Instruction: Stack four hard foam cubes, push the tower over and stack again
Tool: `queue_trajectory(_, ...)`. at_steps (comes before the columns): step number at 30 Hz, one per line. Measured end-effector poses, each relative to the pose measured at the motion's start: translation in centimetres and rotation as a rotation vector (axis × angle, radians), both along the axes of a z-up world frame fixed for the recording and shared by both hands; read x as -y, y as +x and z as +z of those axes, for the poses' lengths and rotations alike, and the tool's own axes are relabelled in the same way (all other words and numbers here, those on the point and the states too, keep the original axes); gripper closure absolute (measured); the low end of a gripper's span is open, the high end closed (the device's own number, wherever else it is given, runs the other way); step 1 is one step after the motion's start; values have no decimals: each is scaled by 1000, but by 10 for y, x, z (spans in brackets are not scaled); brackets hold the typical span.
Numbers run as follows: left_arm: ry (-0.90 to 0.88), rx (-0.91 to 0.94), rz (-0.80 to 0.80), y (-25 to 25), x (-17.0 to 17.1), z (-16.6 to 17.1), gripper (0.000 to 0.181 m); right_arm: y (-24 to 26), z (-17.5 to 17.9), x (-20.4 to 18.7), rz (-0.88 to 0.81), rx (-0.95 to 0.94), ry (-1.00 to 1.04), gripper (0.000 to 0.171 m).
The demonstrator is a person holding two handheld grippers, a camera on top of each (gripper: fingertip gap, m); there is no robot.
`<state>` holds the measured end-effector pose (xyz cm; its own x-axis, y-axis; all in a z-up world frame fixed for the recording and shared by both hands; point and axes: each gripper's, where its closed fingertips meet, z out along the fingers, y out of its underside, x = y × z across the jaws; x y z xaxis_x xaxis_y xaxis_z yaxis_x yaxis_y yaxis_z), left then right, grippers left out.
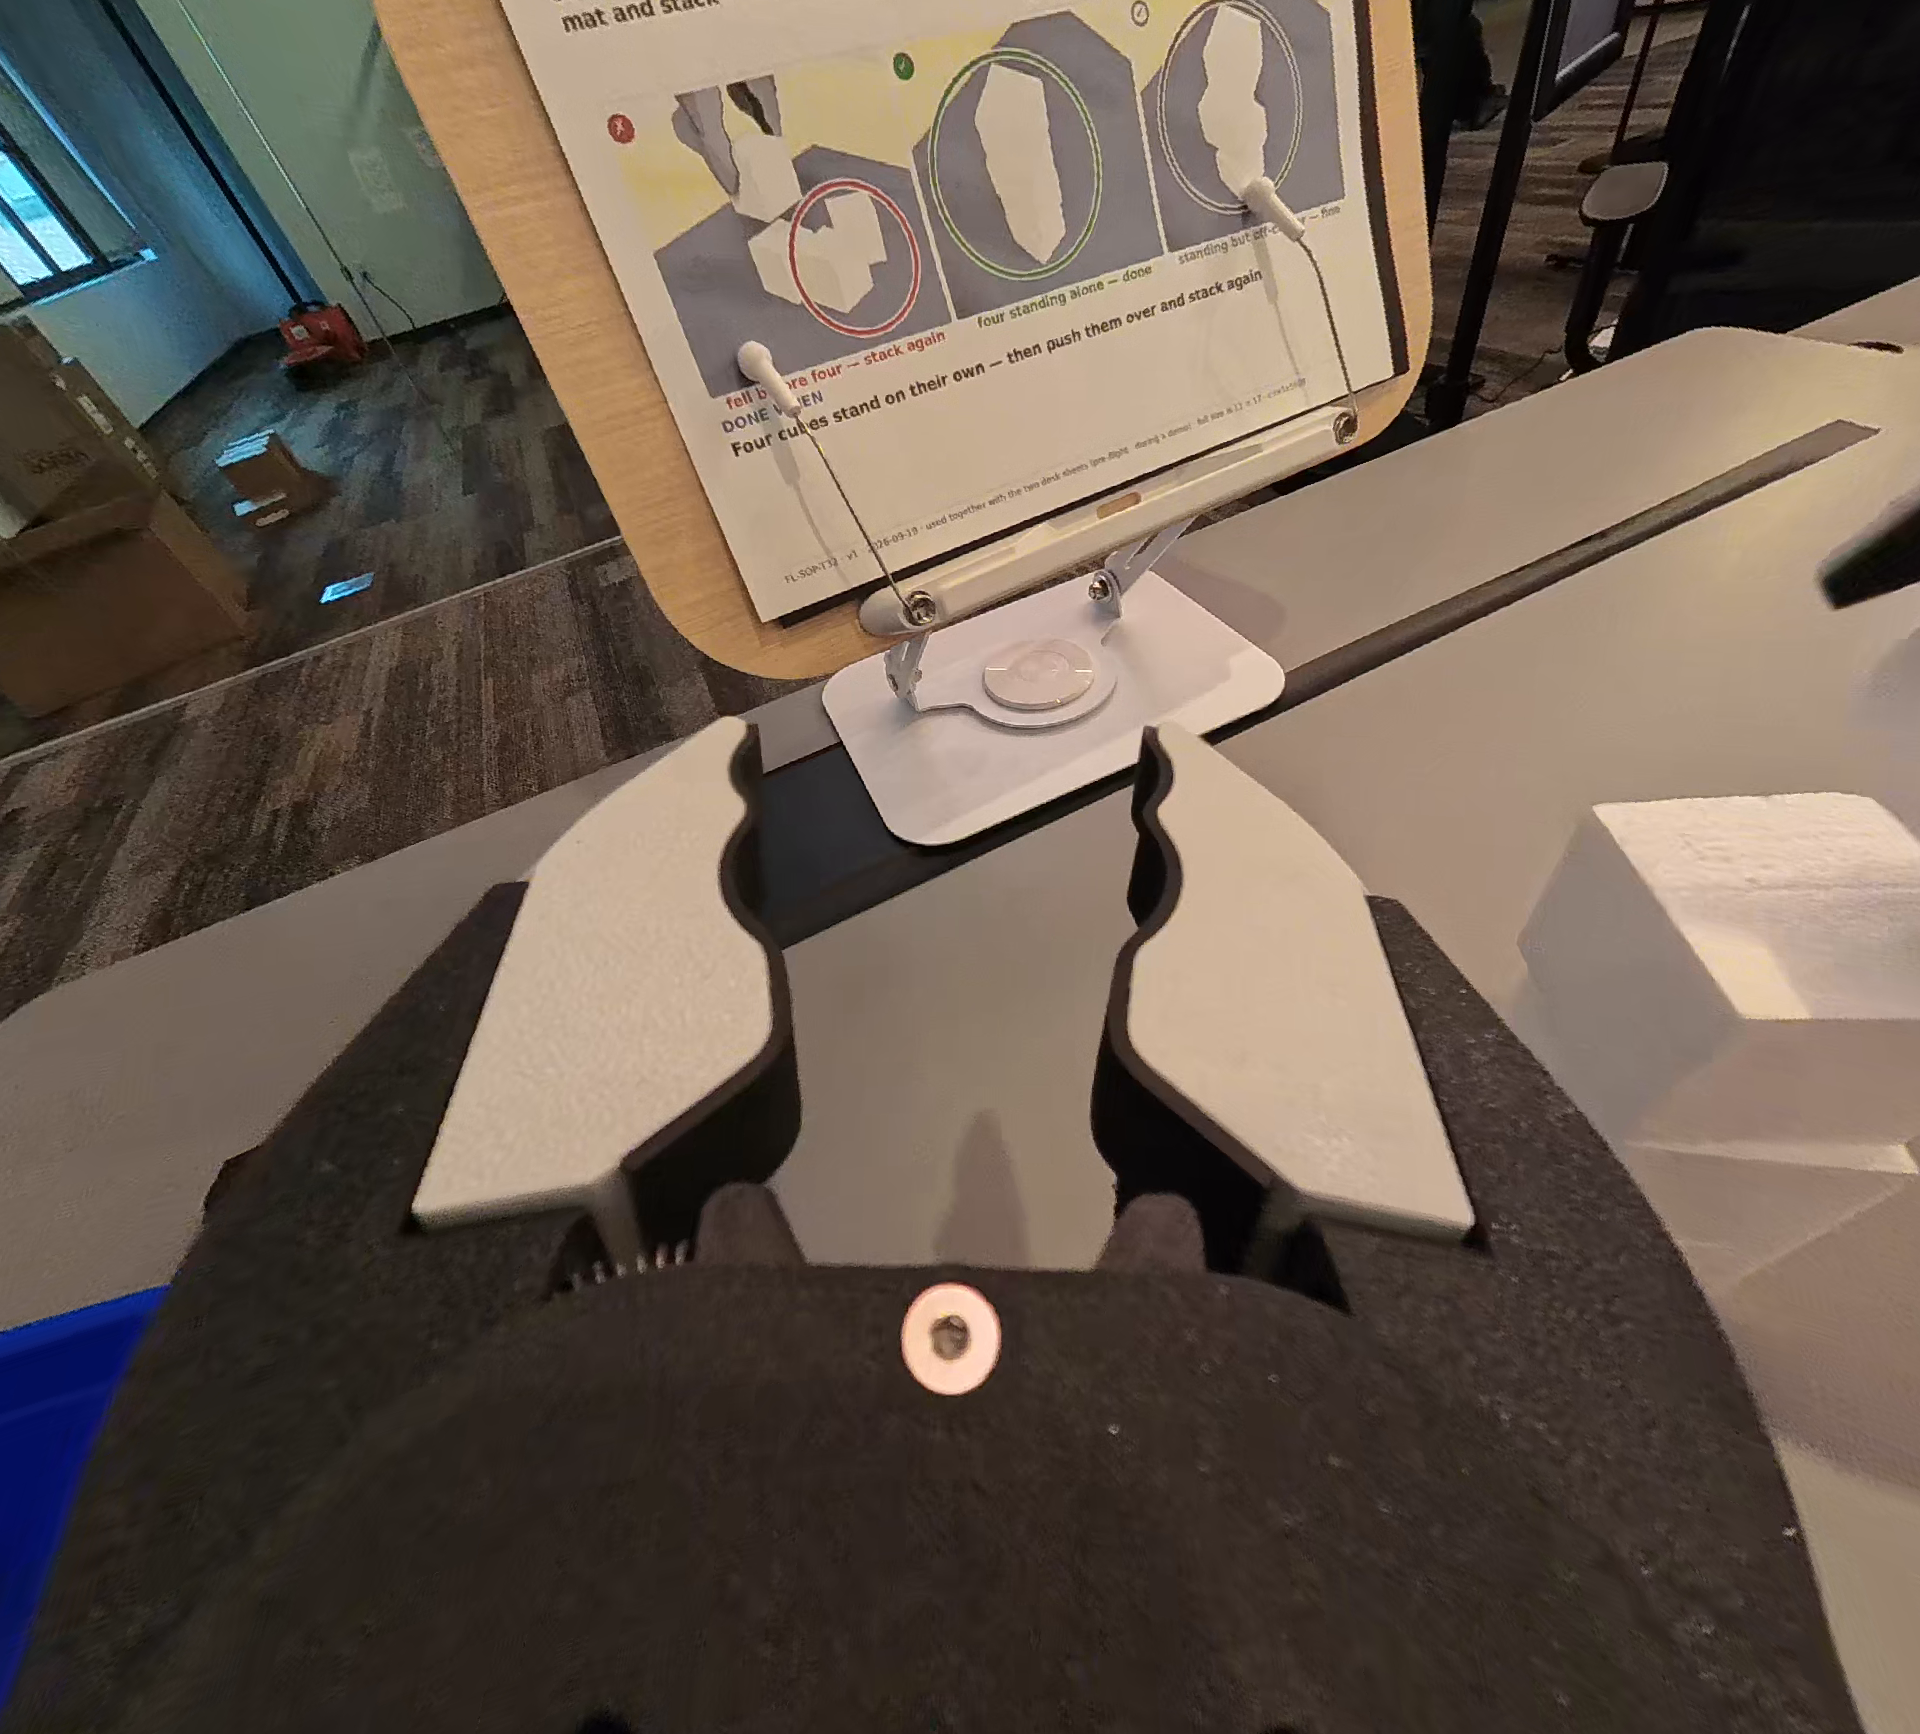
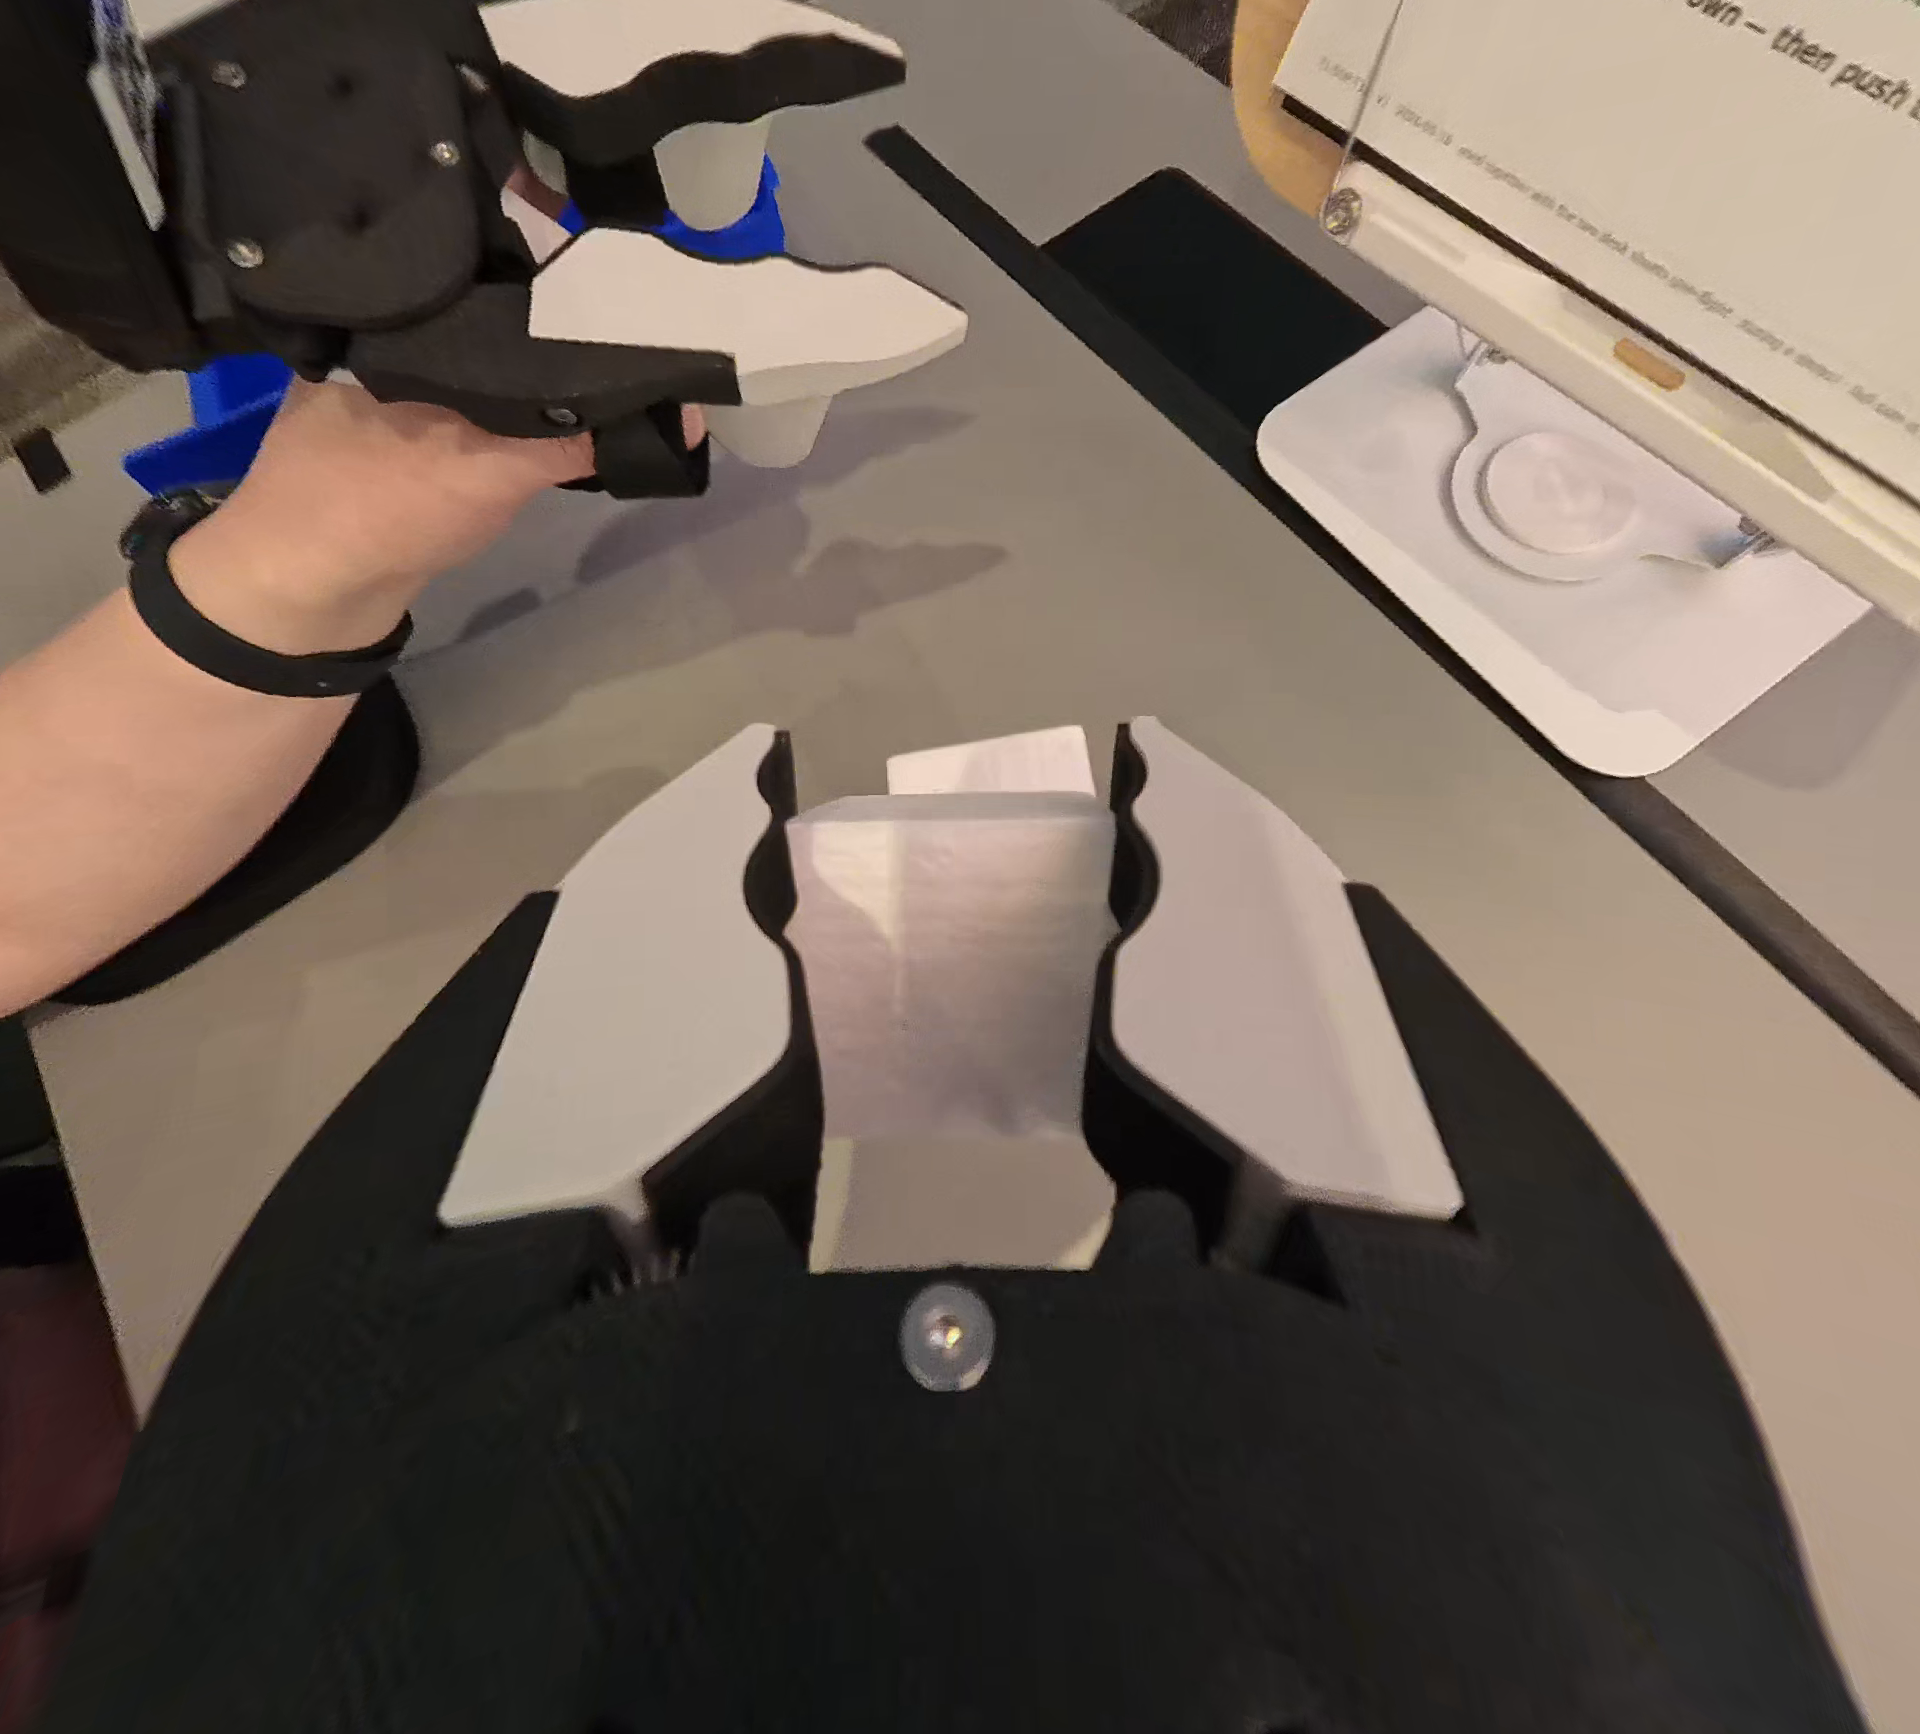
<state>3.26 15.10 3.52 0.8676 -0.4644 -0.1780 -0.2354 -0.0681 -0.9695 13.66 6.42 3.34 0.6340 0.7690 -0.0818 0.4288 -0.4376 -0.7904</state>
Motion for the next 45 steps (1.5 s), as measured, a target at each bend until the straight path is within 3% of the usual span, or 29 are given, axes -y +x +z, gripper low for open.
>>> queue_trajectory(13, -38, 16, -13, -3, -4, -3, 114, -11, -10, -24, 45, 139, -86, 112)
queue_trajectory(40, -112, 65, -69, 3, -2, -10, 114, -25, -28, -20, 104, 288, -127, 112)
queue_trajectory(45, -103, 67, -89, 4, 0, -6, 113, -22, -15, -21, 122, 255, -48, 94)
